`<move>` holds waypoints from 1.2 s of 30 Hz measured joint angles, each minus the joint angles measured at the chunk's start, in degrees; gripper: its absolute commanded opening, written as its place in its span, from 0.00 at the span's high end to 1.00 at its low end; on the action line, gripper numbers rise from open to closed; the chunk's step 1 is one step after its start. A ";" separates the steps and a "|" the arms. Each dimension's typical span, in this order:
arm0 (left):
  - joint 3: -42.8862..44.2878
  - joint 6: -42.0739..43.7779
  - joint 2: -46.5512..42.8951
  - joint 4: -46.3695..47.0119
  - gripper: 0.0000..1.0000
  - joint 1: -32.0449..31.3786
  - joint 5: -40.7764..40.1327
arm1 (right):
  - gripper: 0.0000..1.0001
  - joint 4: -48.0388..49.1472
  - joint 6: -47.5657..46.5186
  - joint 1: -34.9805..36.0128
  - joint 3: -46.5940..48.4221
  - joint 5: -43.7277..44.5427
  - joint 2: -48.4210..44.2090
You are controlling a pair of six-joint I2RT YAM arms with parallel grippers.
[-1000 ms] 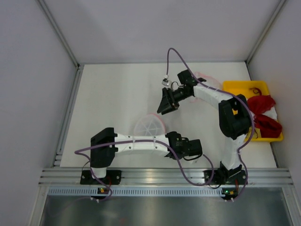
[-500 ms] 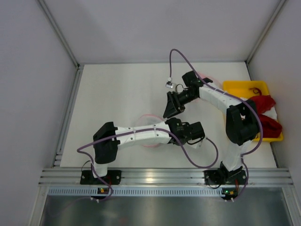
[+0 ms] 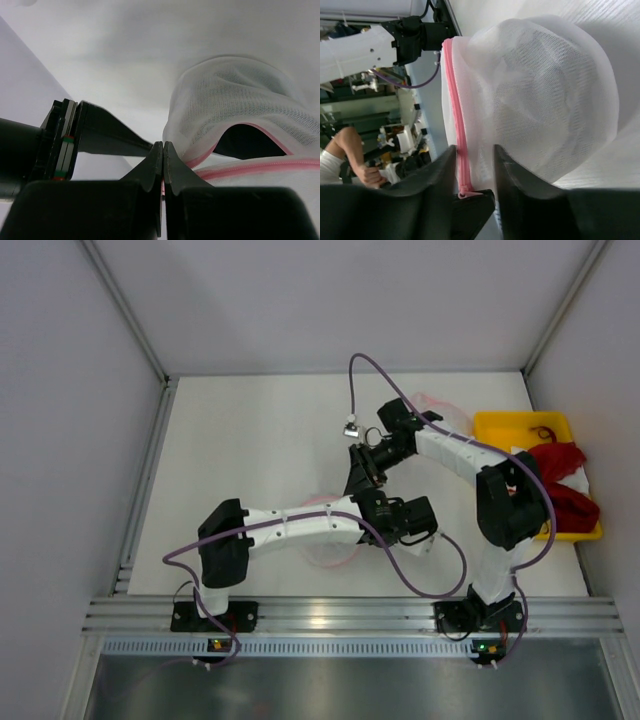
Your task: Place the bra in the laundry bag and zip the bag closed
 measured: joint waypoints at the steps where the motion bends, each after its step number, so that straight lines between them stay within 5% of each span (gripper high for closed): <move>1: 0.00 0.02 0.00 0.00 1.00 -0.04 0.22 | 0.50 -0.07 0.00 0.00 0.09 -0.24 0.11; 11: -0.04 0.26 0.00 0.02 1.00 -0.44 3.61 | 0.48 -4.42 -5.44 0.13 2.38 -3.08 2.03; 13: -0.15 0.31 -0.02 0.04 1.00 -0.55 4.28 | 0.56 -5.64 -6.95 0.46 2.38 -3.19 2.10; 18: -0.35 0.39 -0.07 -0.02 1.00 -0.59 6.05 | 0.99 -6.34 -8.39 2.78 2.36 -2.12 2.19; 36: -10.25 -1.16 -8.22 -0.15 1.00 -6.91 11.98 | 1.00 -2.49 -0.17 1.09 7.17 0.70 6.12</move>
